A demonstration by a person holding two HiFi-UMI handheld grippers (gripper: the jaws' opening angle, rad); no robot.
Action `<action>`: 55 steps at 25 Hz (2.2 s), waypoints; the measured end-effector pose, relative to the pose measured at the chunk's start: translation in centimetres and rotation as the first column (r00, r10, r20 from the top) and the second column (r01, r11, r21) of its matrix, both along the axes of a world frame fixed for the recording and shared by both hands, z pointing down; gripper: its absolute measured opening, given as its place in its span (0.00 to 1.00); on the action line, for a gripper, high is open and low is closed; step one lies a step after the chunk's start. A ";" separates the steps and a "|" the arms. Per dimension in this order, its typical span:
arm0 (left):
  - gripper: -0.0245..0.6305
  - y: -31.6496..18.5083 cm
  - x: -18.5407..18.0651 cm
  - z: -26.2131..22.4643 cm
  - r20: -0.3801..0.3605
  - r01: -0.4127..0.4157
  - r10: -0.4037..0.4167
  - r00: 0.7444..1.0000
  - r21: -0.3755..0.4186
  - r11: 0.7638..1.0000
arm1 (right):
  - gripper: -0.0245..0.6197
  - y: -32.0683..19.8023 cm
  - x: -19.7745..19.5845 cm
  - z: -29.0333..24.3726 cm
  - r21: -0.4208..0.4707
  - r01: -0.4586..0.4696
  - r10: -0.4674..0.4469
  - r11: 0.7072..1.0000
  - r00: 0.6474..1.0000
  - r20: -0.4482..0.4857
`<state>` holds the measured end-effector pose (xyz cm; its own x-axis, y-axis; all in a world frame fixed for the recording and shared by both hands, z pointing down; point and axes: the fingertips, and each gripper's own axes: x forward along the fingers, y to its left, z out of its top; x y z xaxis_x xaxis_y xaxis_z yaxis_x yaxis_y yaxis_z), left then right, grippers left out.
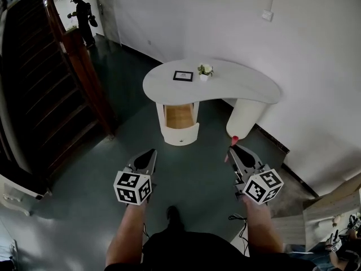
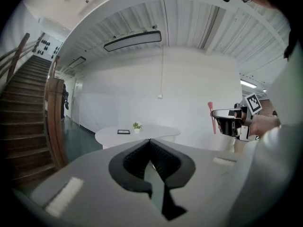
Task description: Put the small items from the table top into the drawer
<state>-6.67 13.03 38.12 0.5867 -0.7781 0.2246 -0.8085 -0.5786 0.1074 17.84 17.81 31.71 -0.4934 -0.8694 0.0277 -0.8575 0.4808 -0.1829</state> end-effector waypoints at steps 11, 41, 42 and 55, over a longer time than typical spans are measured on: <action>0.05 -10.5 -4.1 2.0 -0.065 -0.008 0.004 0.998 -0.057 0.998 | 0.12 -10.4 -4.1 2.0 -0.071 -0.015 0.012 0.997 0.999 -0.035; 0.05 -23.9 -4.0 3.7 -0.052 0.021 -0.026 0.998 -0.093 0.995 | 0.12 -26.6 -4.7 3.8 -0.107 0.053 -0.051 0.993 0.999 0.019; 0.05 -24.8 -3.5 3.9 -0.047 0.025 -0.030 0.998 -0.102 0.995 | 0.12 -27.6 -4.3 4.3 -0.116 0.060 -0.058 0.991 0.998 0.022; 0.05 -33.7 2.9 5.1 0.092 0.066 -0.053 0.994 -0.134 0.989 | 0.12 -38.6 1.7 8.4 -0.171 0.121 -0.107 0.978 0.990 0.088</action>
